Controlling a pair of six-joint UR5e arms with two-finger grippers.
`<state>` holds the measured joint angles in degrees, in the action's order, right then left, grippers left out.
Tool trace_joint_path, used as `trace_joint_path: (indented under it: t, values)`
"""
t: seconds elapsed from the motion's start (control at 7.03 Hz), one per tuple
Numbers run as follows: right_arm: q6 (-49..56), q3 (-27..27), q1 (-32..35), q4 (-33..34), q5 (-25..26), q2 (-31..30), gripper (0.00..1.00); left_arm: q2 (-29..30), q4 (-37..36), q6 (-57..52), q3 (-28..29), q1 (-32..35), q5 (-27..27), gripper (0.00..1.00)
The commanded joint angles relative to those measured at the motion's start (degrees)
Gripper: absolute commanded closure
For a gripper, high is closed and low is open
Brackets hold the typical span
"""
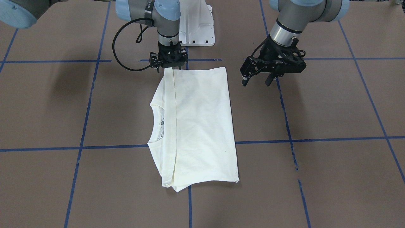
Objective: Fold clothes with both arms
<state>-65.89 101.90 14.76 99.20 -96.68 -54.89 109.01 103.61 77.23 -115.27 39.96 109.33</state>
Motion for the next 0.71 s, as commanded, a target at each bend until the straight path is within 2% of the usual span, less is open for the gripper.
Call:
trace_joint_path:
  t: [0.0, 0.57]
  values:
    - [1.6, -0.5, 0.0, 2.2, 0.4, 0.0, 0.0, 0.0, 0.4, 0.0, 0.6, -0.4, 0.0, 0.0]
    - [1.7, -1.2, 0.3, 2.3, 0.7, 0.2, 0.0, 0.0, 0.4, -0.1, 0.6, -0.4, 0.0, 0.0]
